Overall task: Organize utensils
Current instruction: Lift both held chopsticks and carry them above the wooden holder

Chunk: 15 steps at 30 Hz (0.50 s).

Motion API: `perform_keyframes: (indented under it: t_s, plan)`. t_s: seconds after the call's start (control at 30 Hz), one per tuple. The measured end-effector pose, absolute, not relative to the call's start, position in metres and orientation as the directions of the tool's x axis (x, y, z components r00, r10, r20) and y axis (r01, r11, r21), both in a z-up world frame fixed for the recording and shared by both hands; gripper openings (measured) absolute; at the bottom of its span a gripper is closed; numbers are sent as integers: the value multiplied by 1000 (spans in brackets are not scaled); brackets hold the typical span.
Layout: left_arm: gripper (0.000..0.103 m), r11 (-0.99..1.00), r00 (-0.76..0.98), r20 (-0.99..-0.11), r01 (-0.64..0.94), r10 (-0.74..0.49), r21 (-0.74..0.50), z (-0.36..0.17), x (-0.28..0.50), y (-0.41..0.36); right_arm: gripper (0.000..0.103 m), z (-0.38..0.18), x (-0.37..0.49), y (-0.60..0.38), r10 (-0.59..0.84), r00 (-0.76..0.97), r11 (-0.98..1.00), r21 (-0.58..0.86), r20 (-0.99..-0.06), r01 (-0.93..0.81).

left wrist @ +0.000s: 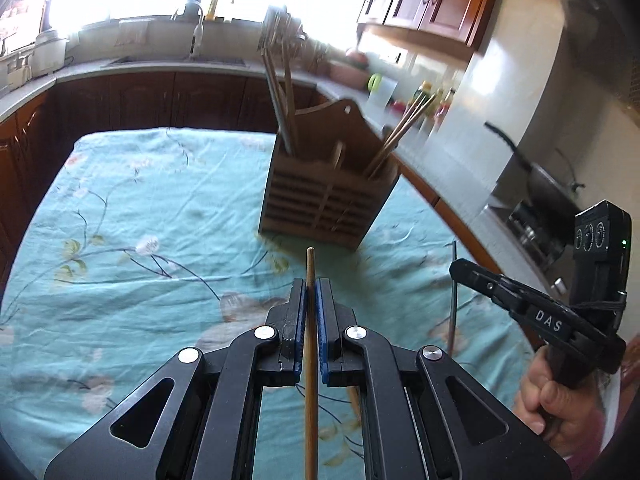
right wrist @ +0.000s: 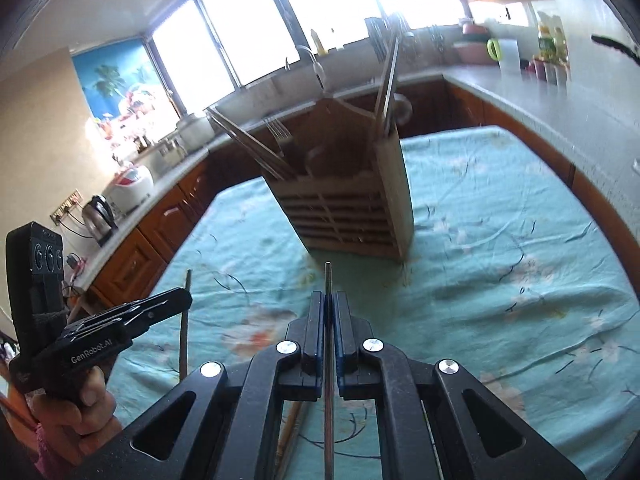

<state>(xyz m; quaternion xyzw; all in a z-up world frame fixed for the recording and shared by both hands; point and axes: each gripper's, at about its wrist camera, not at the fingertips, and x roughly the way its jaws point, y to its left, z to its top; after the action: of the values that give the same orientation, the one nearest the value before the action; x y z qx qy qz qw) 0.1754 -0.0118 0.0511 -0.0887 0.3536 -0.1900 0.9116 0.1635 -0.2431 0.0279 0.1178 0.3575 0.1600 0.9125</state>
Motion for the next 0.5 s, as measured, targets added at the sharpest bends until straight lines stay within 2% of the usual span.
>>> perform_keyframes:
  t_s: [0.5]
  plan:
    - [4,897,736,-518,312,-437,-314,100,159,6,4,97,147,-251,379,798,917,309,-469,-253]
